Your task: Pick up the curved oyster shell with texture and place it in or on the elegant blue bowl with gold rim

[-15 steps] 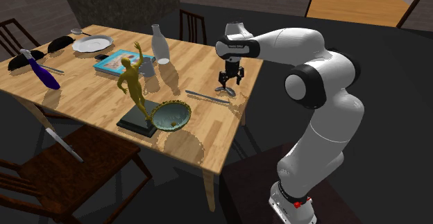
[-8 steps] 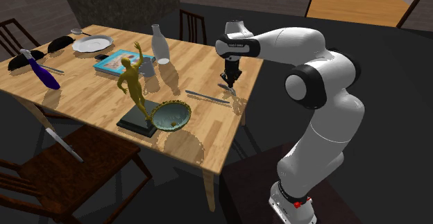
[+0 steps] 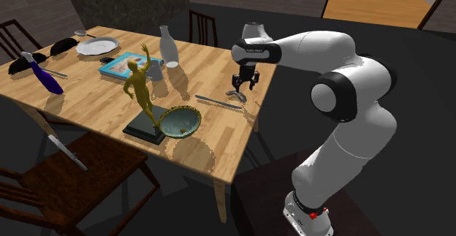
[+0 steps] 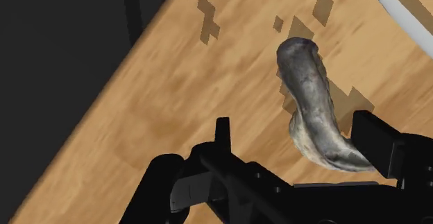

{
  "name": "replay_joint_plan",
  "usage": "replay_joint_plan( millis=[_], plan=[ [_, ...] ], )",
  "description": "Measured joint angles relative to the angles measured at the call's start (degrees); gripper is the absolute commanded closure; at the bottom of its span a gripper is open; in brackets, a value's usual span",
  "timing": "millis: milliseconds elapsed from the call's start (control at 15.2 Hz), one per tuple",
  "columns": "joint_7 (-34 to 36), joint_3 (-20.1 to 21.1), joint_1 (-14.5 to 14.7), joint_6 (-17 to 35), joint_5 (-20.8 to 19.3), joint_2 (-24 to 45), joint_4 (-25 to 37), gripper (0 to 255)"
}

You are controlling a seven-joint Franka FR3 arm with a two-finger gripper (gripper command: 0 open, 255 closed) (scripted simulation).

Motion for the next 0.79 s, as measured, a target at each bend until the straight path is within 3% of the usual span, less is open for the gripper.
replay_joint_plan(
  millis=[132, 330, 792],
  plan=[
    [2.7, 0.0, -0.1, 4.9, 0.8, -3.1, -4.8, 0],
    [3.4, 0.0, -0.2, 8.4, 1.2, -3.2, -7.4, 0],
    [3.7, 0.3, 0.0, 11.2, 1.3, -2.3, -9.1, 0]
  ],
)
